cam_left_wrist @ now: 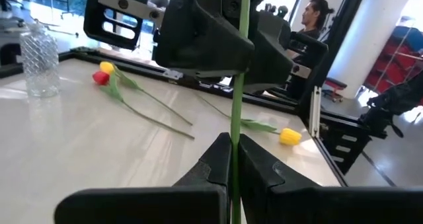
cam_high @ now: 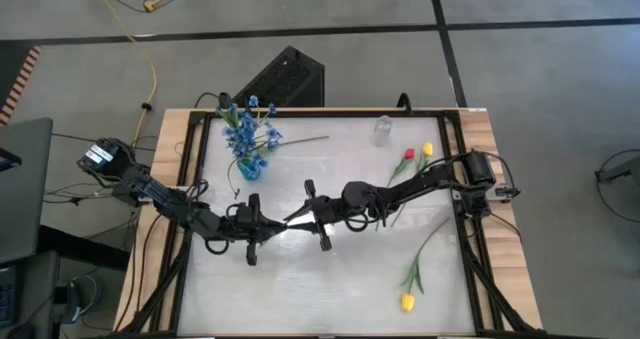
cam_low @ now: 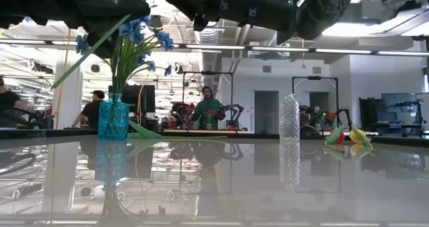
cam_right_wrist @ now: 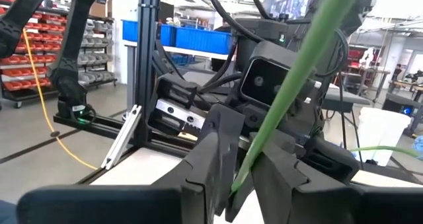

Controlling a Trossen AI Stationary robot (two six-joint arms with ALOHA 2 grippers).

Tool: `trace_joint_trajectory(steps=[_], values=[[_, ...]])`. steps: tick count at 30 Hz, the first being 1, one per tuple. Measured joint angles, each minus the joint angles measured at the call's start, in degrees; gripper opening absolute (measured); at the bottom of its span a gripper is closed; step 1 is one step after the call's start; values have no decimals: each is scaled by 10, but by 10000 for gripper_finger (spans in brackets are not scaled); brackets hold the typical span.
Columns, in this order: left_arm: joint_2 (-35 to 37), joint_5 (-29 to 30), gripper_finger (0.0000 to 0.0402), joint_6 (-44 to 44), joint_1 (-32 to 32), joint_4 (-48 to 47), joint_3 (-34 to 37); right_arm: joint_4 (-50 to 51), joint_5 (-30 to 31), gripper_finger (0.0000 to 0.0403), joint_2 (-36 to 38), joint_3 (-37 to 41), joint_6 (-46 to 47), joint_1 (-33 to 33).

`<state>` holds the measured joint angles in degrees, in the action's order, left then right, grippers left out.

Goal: Sort flowers into vase by color
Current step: Put the black tulip flower into the blue vase

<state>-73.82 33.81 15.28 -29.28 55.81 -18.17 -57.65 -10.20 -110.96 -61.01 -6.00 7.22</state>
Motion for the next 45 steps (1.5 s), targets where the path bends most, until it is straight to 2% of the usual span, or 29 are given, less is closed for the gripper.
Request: trace_joint_trajectory(steps=[6,12,16,20,25,29,31,35,38,45], values=[[0,9,0,-26,0,30,0,-1,2,93,0,0,1,0],[0,11,11,-19,16,28,0,-8,8,24,0,0,-1,-1],[0,12,38,-2,23,22,0,-4,27,24,0,0,-2,-1],[35,0,89,-27,22,-5,0,26,32,24,3,0,3,-18],[146,32,154,-39,21,-183,0,34,43,24,4,1,16,-53],[274,58,183,20,21,-357,0,27,97,24,4,1,17,-78],[339,40,186,76,21,-443,0,19,115,24,2,1,17,-89],[433,-51,183,213,21,-636,0,17,117,24,1,1,17,-110],[454,-54,175,304,21,-752,0,9,118,28,1,1,16,-123],[424,30,157,369,40,-898,0,-14,118,26,0,-28,13,-141]])
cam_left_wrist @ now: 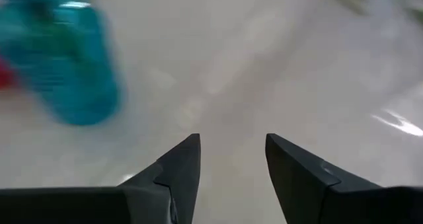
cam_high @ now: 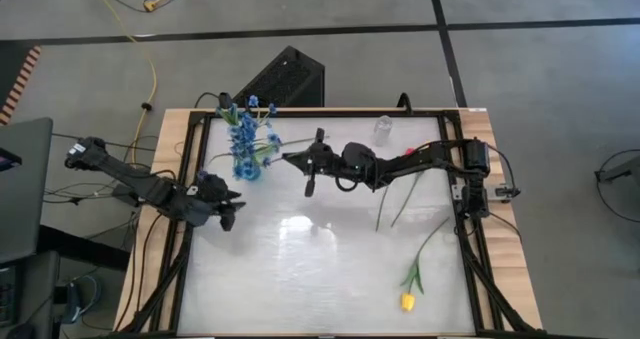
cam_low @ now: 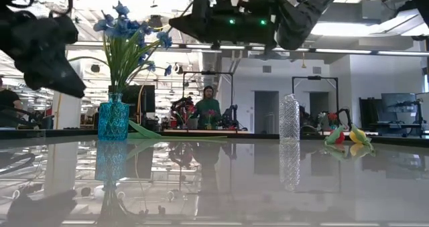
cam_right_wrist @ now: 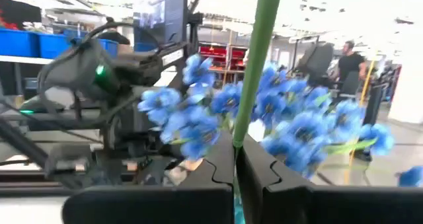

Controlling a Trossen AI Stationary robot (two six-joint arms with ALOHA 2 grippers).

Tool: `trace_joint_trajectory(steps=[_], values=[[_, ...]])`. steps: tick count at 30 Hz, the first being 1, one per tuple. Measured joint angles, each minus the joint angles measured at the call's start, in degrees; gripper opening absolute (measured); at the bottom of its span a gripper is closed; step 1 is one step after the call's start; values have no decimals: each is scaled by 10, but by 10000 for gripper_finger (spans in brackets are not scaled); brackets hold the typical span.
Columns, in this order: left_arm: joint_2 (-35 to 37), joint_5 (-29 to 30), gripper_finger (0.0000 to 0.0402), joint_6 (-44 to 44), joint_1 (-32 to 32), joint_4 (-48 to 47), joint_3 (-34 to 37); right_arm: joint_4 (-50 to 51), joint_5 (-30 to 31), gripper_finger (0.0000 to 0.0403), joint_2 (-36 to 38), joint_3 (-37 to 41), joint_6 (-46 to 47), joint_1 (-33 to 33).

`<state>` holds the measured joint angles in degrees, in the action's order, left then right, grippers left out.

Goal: Sort flowers into vase by color
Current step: Put the black tulip flower into the blue vase

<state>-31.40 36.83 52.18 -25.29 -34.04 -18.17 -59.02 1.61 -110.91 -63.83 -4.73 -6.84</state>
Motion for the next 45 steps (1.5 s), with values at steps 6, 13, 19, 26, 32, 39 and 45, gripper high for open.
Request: trace_joint_trajectory(steps=[6,13,19,26,32,39,45], values=[[-32,70,126,8,67,-92,0,74,-1,29,0,-56,-26,1],[-68,83,108,-115,145,-20,0,97,0,28,0,-86,-47,1],[-99,80,107,-217,197,36,0,111,-1,27,0,-90,-47,-1],[-133,78,108,-297,226,124,0,127,-1,27,0,-90,-47,-4],[-140,85,138,-330,231,152,0,156,0,28,0,-90,-48,-2],[-126,106,212,-321,234,146,0,155,0,29,0,-90,-57,-3],[-92,83,245,-320,255,146,0,155,0,28,0,-90,-58,-3]])
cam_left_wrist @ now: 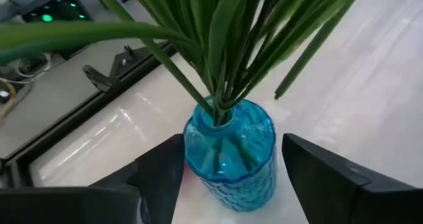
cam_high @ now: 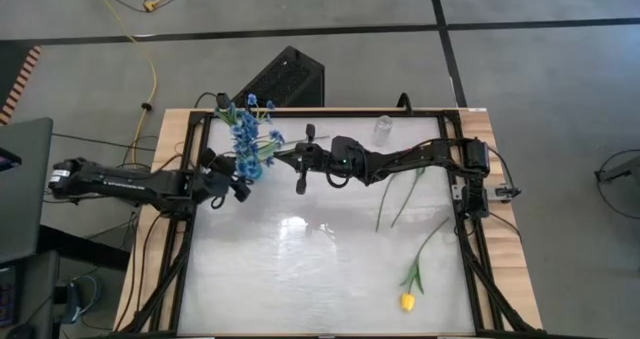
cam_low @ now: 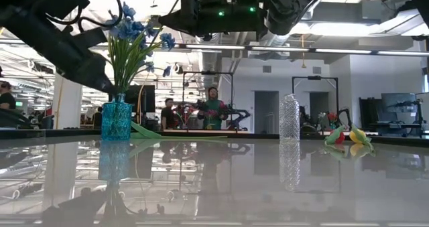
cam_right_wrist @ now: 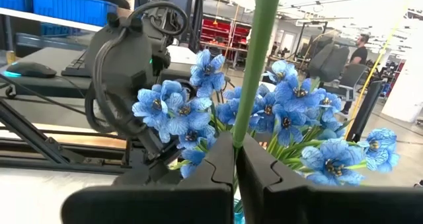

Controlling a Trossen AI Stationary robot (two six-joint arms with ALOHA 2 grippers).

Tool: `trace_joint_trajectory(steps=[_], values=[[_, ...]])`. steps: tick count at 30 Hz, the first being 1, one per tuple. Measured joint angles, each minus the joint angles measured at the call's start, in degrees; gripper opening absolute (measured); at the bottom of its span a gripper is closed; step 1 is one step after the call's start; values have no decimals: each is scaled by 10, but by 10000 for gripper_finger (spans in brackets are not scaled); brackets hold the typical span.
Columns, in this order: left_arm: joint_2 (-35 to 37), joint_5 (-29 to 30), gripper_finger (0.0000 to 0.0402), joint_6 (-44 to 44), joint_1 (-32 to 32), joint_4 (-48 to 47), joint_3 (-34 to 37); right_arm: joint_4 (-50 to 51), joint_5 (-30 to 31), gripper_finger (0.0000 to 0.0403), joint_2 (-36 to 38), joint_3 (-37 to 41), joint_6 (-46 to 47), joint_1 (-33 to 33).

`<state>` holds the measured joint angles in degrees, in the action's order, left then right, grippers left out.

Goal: Sort flowers into vase by color
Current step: Put the black tulip flower into the blue vase

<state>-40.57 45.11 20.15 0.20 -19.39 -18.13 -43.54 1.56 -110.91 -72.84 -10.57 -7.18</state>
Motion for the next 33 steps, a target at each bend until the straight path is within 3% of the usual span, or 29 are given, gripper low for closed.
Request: trace_joint_trajectory(steps=[8,12,19,23,33], values=[[51,-84,247,-65,57,82,41,-2,-1,28,0,0,0,1],[58,-87,247,-91,90,136,77,-2,-1,30,0,0,-4,5],[56,-137,247,-139,119,295,142,-2,-2,28,0,0,-5,8],[56,-145,247,-135,134,338,174,-2,-2,31,0,0,-7,6],[56,-157,244,-163,142,403,176,-4,-3,30,1,0,-4,3]])
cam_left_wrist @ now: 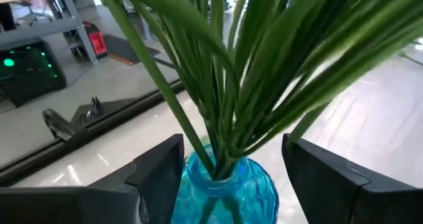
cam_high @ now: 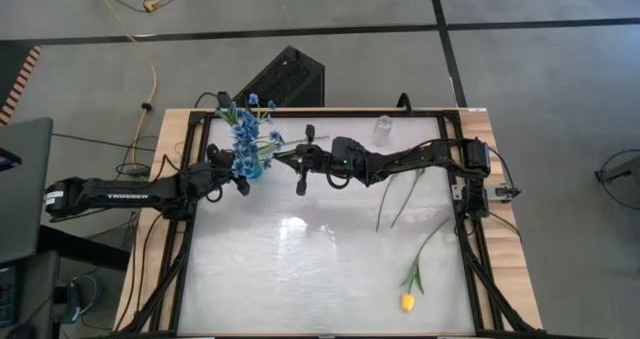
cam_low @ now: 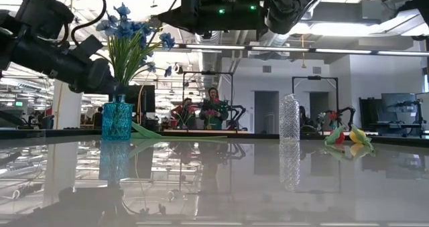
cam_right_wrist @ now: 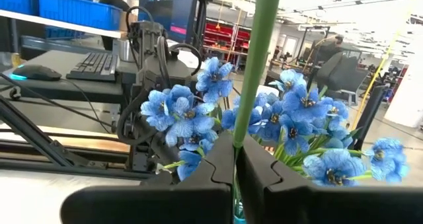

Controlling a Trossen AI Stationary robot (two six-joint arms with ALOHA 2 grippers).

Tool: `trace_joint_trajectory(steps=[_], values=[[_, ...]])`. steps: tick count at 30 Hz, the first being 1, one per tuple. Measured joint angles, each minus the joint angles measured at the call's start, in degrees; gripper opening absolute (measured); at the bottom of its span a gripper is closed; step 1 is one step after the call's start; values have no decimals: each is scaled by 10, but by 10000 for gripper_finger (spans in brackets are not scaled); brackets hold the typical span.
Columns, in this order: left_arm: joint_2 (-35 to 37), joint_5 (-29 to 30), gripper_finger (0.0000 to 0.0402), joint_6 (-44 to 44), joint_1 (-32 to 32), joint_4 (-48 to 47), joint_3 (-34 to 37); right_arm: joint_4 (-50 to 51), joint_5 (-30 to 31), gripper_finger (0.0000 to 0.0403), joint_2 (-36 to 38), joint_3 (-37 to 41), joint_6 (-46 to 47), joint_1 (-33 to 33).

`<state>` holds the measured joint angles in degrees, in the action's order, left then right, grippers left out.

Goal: Sort flowers into vase by color
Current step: Put the black tulip flower into the blue vase

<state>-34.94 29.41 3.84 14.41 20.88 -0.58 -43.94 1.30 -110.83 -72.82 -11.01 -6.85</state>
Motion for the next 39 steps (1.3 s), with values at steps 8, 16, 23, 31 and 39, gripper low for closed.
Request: trace_joint_trajectory(steps=[8,16,23,31,39], values=[[0,11,178,29,1,-32,0,0,0,28,0,0,0,0],[-1,8,99,26,1,-31,1,18,0,28,0,0,9,8],[0,-99,88,22,0,-29,2,75,0,31,2,0,9,23],[0,-216,59,25,0,-31,2,156,2,29,48,0,-4,65],[0,-299,15,30,0,-32,2,239,19,29,117,0,0,80]])
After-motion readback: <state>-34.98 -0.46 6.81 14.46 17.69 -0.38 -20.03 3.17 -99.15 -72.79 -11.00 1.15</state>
